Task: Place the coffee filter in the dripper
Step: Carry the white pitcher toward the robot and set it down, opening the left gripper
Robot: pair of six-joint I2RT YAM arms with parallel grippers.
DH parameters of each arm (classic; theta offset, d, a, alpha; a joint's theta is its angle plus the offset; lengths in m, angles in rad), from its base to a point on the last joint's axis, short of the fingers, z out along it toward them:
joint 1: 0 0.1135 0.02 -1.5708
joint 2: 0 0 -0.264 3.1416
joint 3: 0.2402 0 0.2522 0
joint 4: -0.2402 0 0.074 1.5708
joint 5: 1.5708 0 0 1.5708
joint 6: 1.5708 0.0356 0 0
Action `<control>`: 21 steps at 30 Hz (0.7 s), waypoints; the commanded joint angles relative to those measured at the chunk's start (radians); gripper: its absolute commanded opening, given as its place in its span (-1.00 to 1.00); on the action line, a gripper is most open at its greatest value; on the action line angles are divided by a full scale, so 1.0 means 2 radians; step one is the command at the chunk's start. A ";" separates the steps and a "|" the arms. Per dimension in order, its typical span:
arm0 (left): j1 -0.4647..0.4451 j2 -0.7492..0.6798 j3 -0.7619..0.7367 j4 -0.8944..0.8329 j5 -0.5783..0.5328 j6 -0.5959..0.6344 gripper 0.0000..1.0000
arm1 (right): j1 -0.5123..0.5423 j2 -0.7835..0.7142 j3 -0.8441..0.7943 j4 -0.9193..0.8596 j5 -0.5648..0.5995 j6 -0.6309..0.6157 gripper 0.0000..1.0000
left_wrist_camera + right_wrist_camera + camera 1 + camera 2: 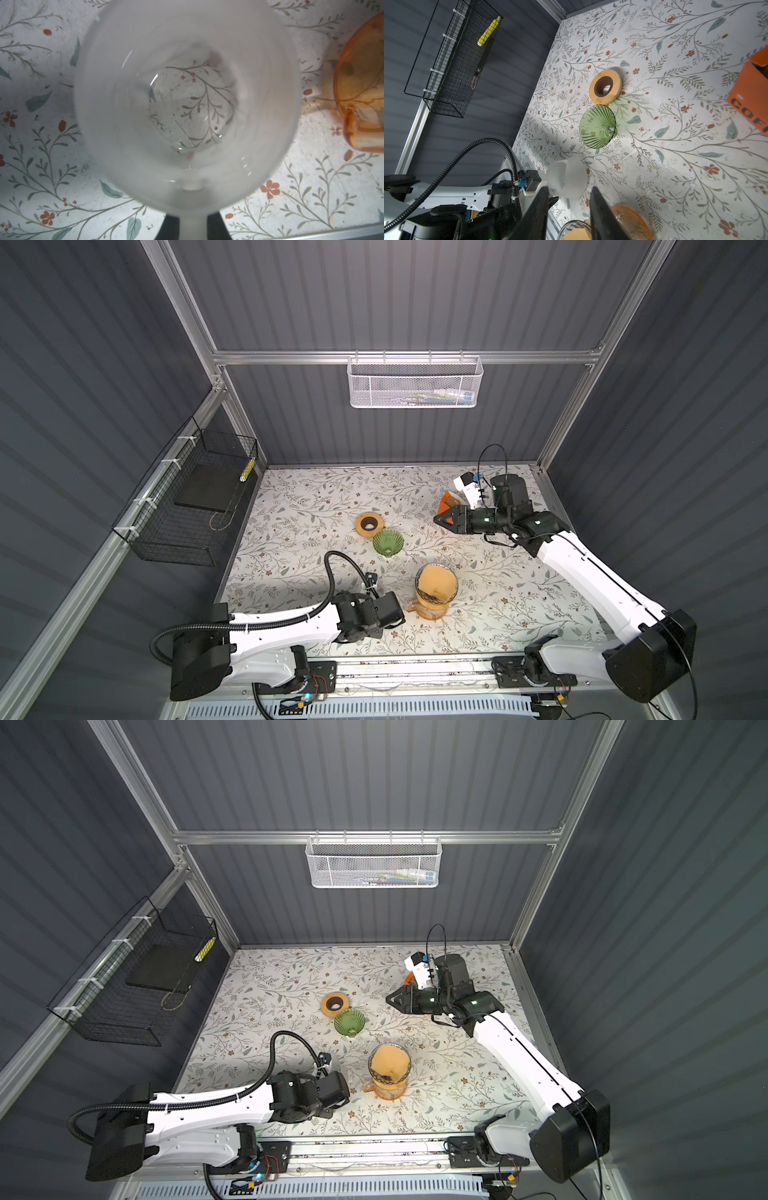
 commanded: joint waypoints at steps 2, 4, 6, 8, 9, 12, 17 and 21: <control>-0.004 -0.010 -0.015 -0.009 -0.002 -0.019 -0.73 | 0.003 0.000 0.008 -0.001 0.004 0.000 -0.29; -0.004 -0.016 -0.018 -0.013 -0.002 -0.026 -0.50 | 0.003 0.000 0.009 0.000 0.004 0.001 -0.28; -0.004 -0.021 -0.020 -0.019 -0.004 -0.031 -0.41 | 0.003 0.001 0.010 0.000 0.004 0.001 -0.28; -0.004 -0.020 -0.018 -0.031 -0.005 -0.038 -0.31 | 0.004 0.002 0.012 0.000 0.004 0.002 -0.28; -0.004 -0.021 -0.018 -0.038 -0.007 -0.042 -0.29 | 0.004 0.003 0.012 0.000 0.004 0.001 -0.28; -0.004 -0.026 -0.018 -0.062 -0.015 -0.063 -0.26 | 0.006 0.006 0.015 0.000 0.004 0.001 -0.28; -0.004 -0.047 -0.021 -0.111 -0.028 -0.113 -0.20 | 0.008 0.014 0.022 -0.002 0.004 -0.001 -0.28; -0.003 -0.070 -0.027 -0.140 -0.041 -0.148 -0.17 | 0.011 0.023 0.030 -0.001 0.001 -0.002 -0.28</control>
